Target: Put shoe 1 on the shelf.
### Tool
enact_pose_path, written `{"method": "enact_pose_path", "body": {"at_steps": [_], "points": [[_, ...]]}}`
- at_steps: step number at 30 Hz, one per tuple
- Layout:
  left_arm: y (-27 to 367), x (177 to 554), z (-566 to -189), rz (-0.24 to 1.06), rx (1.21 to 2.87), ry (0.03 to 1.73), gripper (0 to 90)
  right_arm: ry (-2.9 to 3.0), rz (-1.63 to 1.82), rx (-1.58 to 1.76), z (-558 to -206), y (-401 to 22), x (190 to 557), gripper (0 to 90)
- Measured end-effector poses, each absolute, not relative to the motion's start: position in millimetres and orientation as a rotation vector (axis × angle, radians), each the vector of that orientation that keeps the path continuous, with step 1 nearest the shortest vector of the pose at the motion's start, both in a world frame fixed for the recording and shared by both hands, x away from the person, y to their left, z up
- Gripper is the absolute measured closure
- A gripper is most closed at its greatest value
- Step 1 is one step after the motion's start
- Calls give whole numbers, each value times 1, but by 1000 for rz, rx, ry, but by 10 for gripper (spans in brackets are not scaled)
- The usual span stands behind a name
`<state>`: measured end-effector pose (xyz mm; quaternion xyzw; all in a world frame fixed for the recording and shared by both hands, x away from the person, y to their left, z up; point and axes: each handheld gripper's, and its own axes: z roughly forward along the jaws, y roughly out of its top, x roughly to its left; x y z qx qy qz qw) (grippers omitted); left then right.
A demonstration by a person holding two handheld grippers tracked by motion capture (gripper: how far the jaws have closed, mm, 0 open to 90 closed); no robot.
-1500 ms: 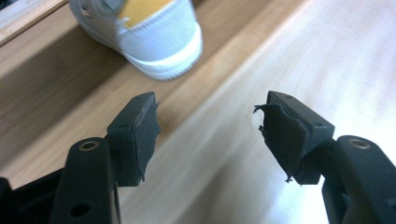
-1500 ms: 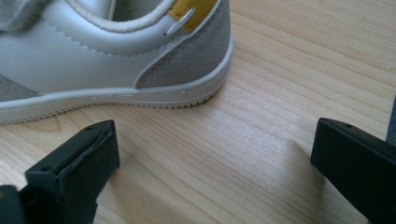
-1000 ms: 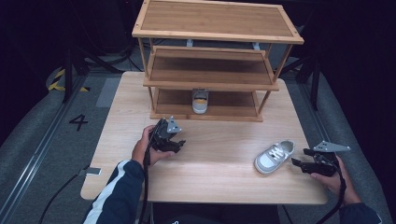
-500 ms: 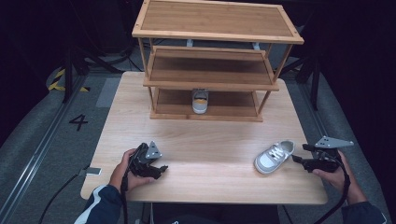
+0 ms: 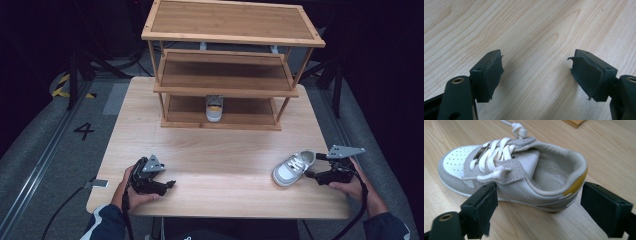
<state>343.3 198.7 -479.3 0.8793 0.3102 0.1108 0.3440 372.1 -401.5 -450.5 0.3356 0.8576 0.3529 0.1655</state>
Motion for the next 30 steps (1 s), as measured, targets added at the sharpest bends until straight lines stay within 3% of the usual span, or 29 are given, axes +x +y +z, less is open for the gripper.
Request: {"method": "enact_pose_path", "body": {"at_steps": [5,13,21,30], "points": [[199,342,-481,290,2268,801,238,2437,1001,964,-451,-400,369,162],[198,341,-482,303,2261,810,227,2572,985,808,-451,-392,346,279],[198,340,-482,310,2264,805,226,2479,971,918,-445,-401,357,237],[197,340,-482,296,2258,807,217,2385,1020,952,-417,-402,373,384]]}}
